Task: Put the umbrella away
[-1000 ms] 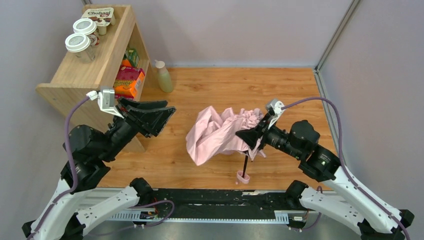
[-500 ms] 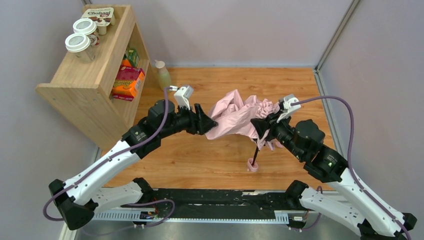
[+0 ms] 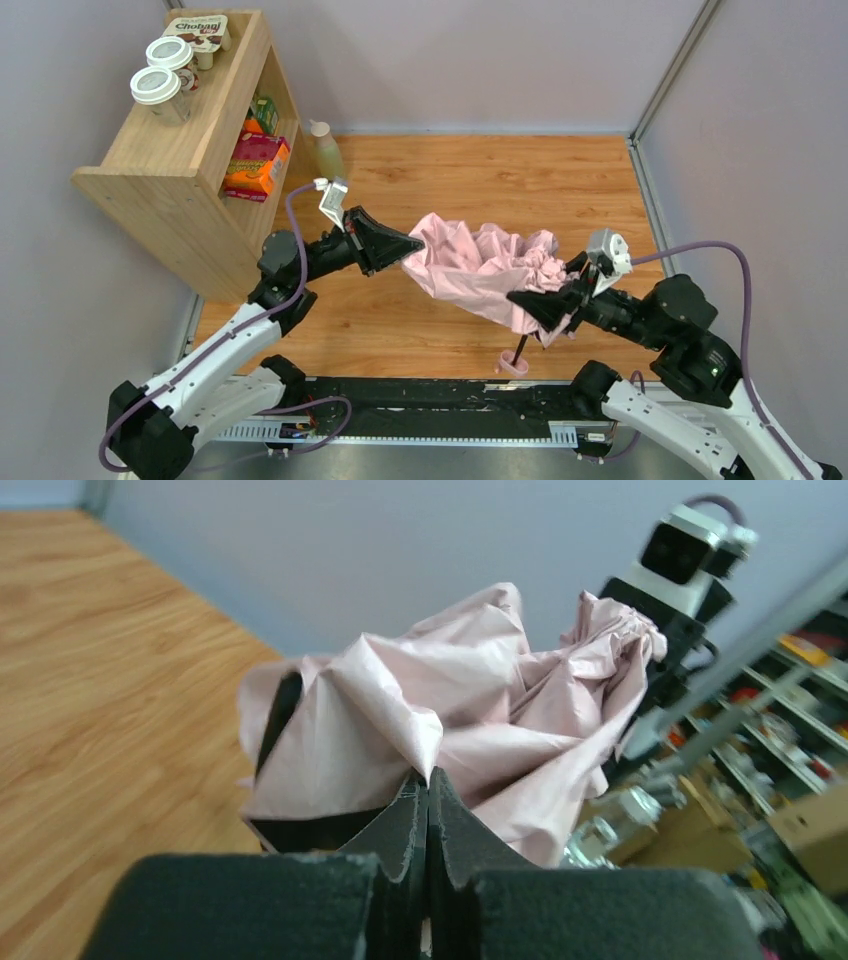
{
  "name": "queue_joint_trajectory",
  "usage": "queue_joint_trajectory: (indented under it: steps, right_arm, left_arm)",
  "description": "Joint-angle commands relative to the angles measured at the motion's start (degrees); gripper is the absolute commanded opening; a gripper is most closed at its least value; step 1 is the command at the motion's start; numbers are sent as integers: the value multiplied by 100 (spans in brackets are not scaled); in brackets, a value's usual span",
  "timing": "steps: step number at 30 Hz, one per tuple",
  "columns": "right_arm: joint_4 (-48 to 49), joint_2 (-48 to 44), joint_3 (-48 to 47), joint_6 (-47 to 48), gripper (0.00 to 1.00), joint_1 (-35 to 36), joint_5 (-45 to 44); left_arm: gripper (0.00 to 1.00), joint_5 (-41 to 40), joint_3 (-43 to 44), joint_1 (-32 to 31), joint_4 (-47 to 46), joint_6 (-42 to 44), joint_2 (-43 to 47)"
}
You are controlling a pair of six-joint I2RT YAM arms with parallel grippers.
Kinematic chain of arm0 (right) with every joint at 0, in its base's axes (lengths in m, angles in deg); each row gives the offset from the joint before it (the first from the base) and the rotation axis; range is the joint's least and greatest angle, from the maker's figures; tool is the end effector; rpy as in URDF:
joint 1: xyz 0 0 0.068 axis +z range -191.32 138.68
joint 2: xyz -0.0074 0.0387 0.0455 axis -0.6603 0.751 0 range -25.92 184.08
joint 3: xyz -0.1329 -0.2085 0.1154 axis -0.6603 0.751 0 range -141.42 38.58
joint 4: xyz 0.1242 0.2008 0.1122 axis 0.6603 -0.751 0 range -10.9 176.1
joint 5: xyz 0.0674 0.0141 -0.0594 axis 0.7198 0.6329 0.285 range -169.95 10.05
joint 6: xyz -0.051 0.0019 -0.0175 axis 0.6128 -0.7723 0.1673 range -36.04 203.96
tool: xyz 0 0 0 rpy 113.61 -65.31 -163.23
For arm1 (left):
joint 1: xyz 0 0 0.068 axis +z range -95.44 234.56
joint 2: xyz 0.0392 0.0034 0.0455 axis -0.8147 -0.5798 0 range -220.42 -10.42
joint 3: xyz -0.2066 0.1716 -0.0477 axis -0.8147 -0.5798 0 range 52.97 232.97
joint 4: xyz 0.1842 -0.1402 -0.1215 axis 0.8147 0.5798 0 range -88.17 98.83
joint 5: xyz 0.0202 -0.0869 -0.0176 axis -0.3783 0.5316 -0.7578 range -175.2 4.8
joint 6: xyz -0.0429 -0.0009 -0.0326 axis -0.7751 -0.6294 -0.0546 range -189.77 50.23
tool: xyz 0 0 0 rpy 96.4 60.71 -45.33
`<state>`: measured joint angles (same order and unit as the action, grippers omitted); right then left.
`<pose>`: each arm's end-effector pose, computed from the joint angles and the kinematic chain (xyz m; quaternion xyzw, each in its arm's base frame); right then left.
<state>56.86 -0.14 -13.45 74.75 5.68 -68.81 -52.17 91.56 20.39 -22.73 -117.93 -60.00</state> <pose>0.0524 0.0663 0.3848 -0.2970 0.6613 0.3849 0.5712 0.1560 -0.1294 0.3510 0.1494 0.6160 -0.6282 0.4513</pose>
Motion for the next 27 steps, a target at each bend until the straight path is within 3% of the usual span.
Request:
queue_joint_trajectory:
  steps: [1, 2, 3, 9, 11, 13, 14, 15, 16, 17, 19, 24, 27]
  right_arm:
    - [638, 119, -562, -457, 0, 19, 2848]
    - [717, 190, -641, -554, 0, 11, 3146]
    - [865, 243, -659, -712, 0, 11, 3288]
    - [1289, 427, -834, -995, 0, 19, 3475]
    - [1079, 533, -983, -803, 0, 11, 3047]
    - [492, 673, -1229, -443, 0, 19, 2038]
    - [219, 778, -1370, -276, 0, 11, 1476]
    - [-149, 919, -1554, -74, 0, 19, 661]
    - [-379, 1024, -1704, 85, 0, 19, 70]
    - [-547, 1165, -1905, 173, 0, 19, -467]
    - [-802, 1454, -2230, 436, 0, 11, -1400]
    - [-1093, 2535, -2996, 1376, 0, 2, -3570]
    - [-568, 3316, -3129, 2596, 0, 2, -4958]
  left_arm:
    - [0, 1626, -439, 33, -4826, -1945, -488]
    - [0, 1653, -483, 34, -5770, -2178, -604]
    - [0, 1758, -440, 25, -5936, -2537, -805]
    - [0, 2066, 17, 42, -5850, -2690, -974]
    - [5, 1857, 52, 147, -5150, -2533, -870]
    - [18, 1611, 236, 288, -3168, -1843, -599]
    - [31, 1409, 341, 323, -1264, -1515, -449]
    - [46, 929, 595, 315, -122, -642, -203]
    - [50, 228, 797, 323, 1525, -146, -88]
    - [59, -84, 1121, 315, 2368, 512, 35]
    - [64, -858, 1456, 341, 4048, 1123, 124]
    - [66, -2096, 1564, 350, 4951, 1625, 527]
    - [67, -2354, 1441, 350, 5057, 1722, 862]
